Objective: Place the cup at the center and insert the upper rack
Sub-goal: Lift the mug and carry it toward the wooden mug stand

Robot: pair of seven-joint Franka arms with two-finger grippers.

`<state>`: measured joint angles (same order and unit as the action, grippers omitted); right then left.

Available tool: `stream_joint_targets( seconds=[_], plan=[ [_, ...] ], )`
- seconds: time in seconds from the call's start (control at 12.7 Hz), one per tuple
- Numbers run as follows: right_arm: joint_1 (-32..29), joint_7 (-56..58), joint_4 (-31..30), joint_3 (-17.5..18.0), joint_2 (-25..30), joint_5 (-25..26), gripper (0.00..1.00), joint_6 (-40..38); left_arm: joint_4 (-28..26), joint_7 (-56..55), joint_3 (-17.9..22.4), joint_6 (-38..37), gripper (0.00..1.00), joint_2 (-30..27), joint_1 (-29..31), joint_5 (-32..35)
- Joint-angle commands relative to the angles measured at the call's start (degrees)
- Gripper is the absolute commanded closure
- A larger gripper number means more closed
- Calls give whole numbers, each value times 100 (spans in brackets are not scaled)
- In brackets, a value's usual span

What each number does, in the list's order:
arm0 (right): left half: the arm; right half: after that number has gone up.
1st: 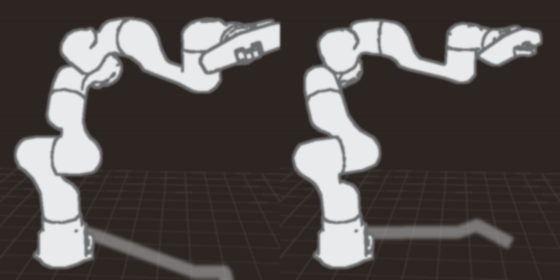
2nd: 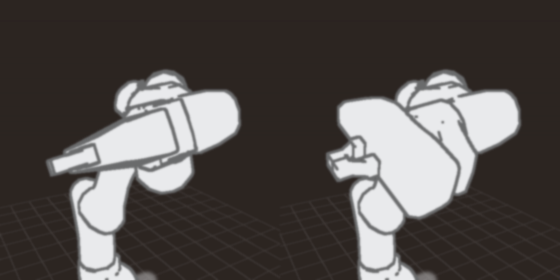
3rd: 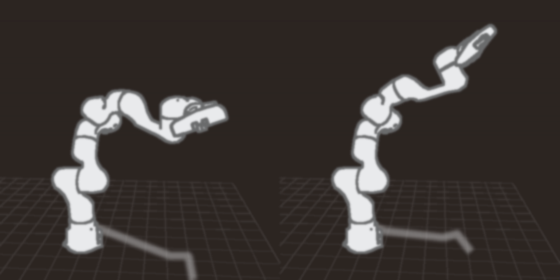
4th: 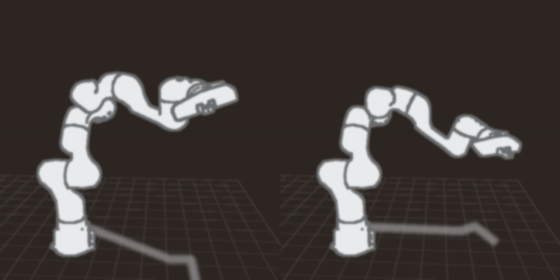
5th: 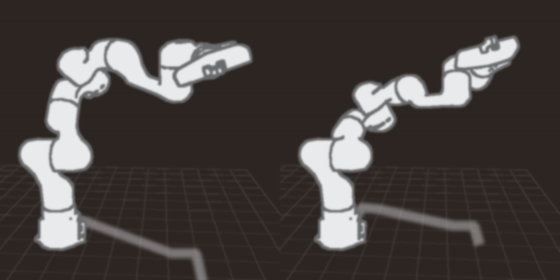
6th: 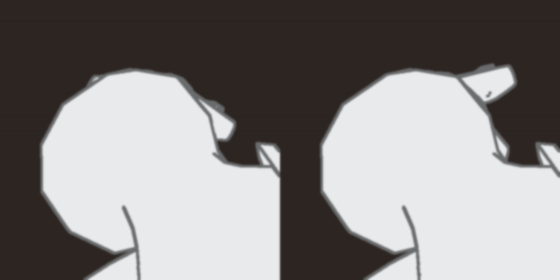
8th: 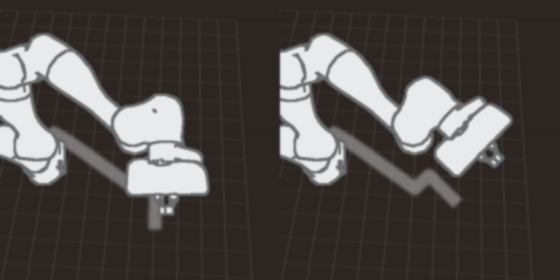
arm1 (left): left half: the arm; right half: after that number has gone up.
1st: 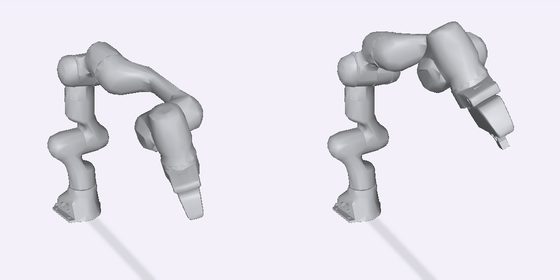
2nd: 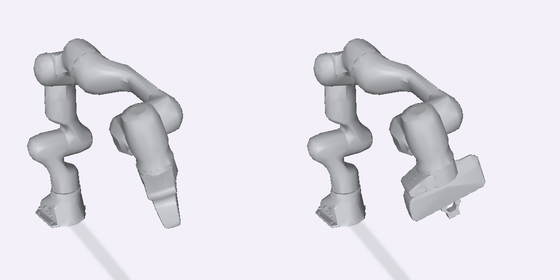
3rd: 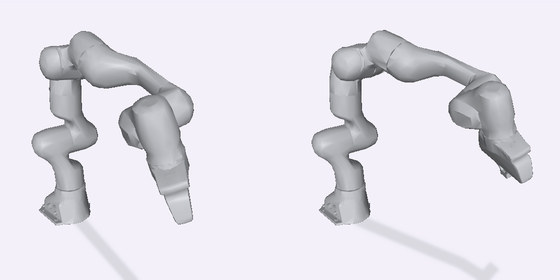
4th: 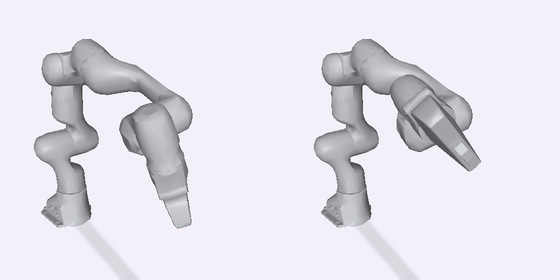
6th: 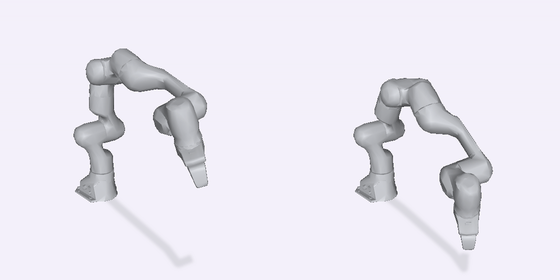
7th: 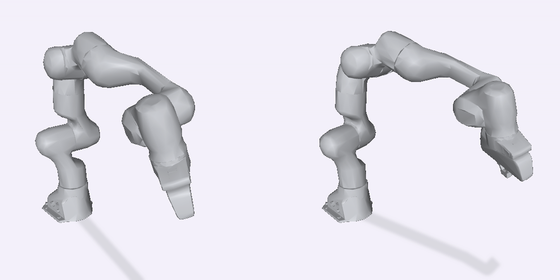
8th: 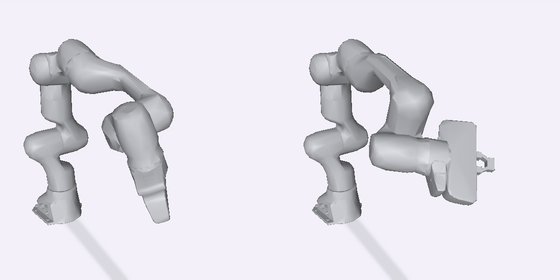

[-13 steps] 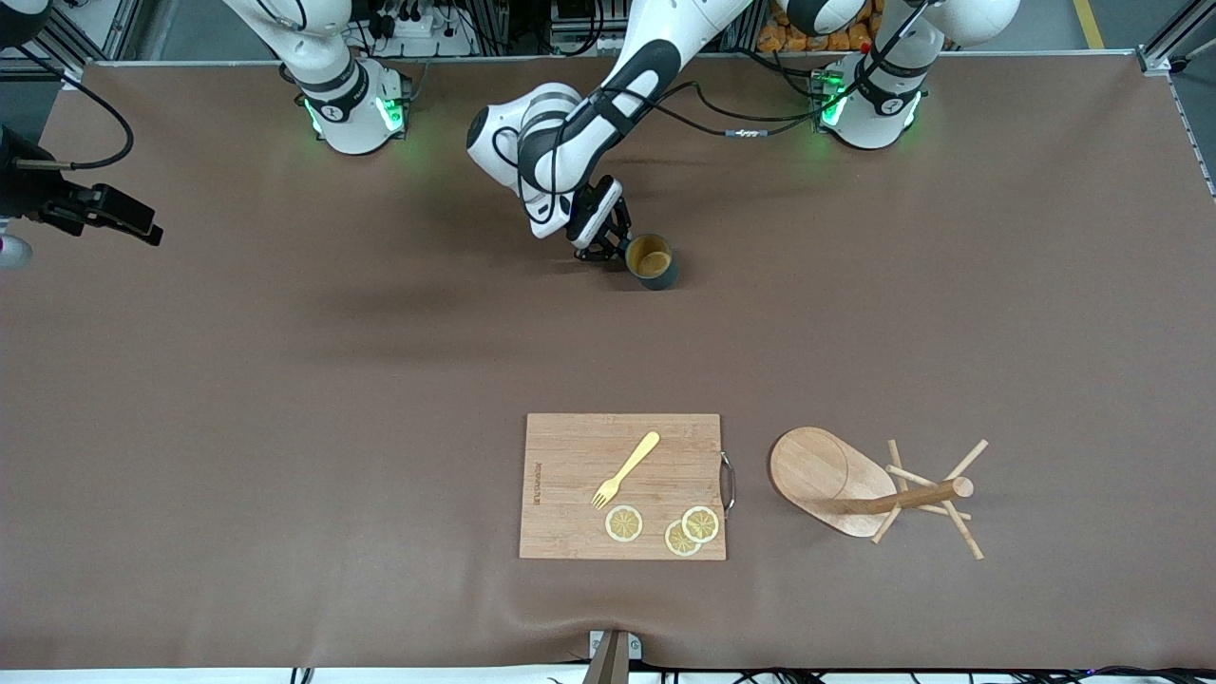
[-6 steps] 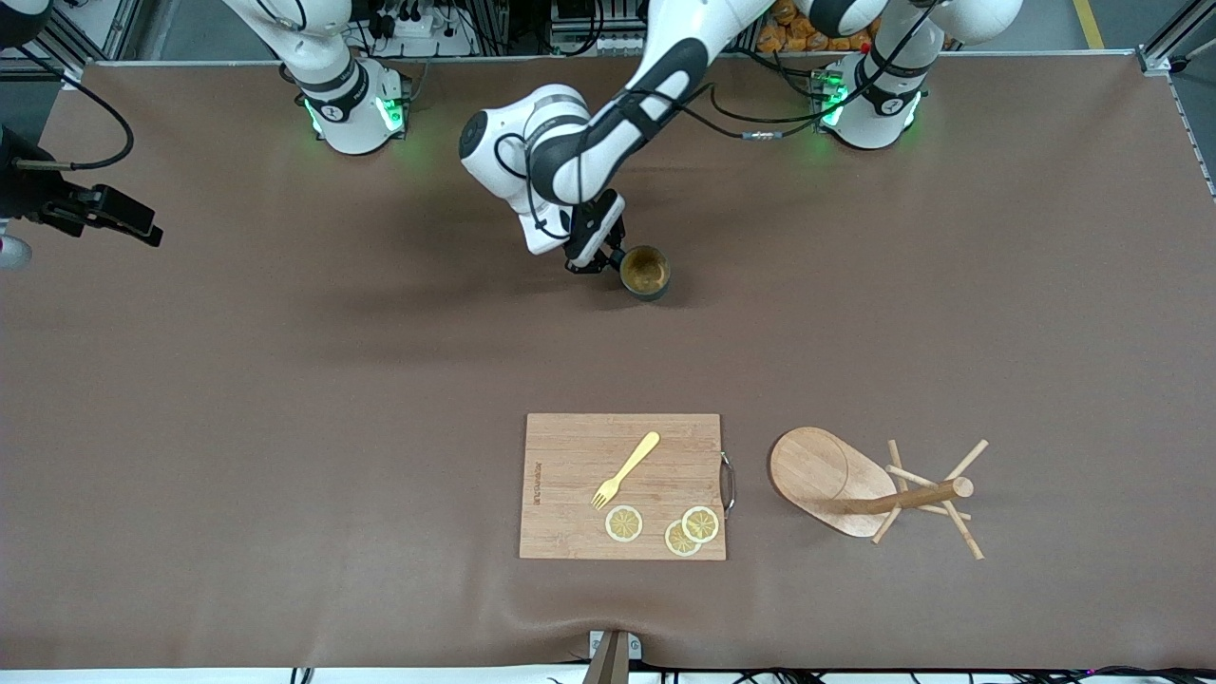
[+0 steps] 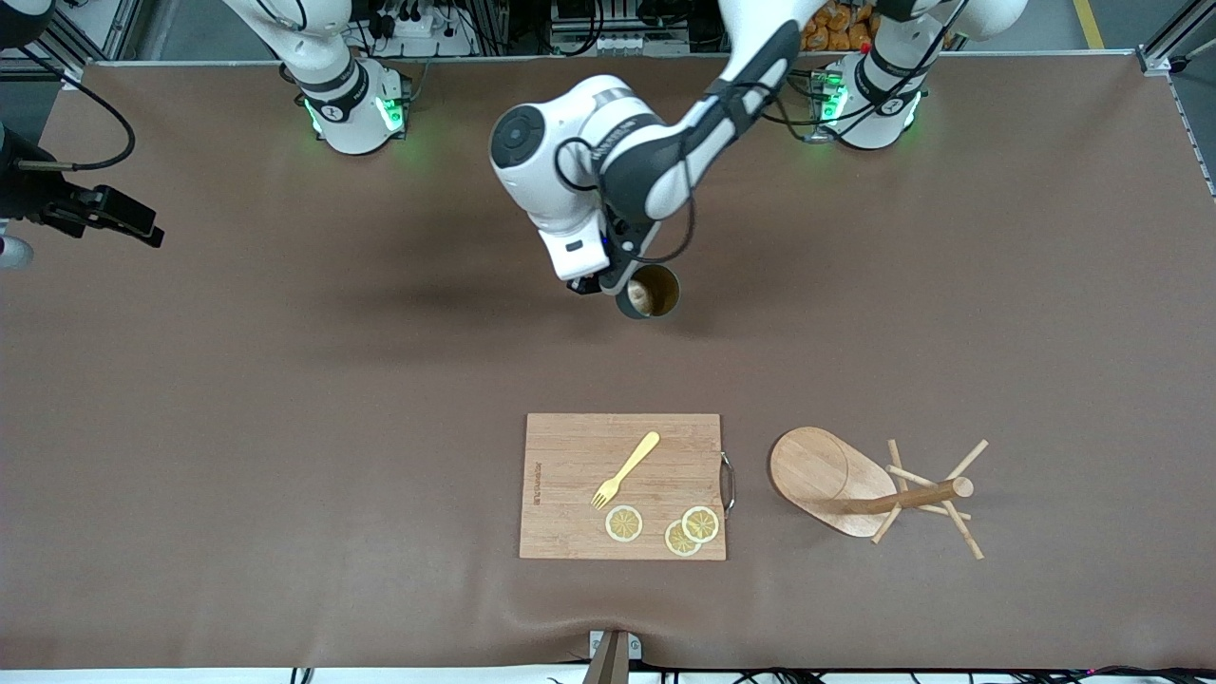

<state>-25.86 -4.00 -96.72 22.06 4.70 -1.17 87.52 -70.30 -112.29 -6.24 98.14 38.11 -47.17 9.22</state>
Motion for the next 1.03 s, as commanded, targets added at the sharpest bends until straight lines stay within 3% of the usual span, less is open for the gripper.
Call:
stream_joint_targets(
  seconds=[0.0,0.71,0.95],
  plan=[
    [-59,-57,-58,36,66,-50,0,54,-142,399,-53,178,100,-365,418,-569],
    [-59,-57,-93,36,48,-50,0,125,-142,1700,-44,460,100,-910,2052,-3275],
    [-50,-57,-84,36,57,-50,0,212,-142,2052,-53,469,100,-911,2413,-3882]
  ],
)
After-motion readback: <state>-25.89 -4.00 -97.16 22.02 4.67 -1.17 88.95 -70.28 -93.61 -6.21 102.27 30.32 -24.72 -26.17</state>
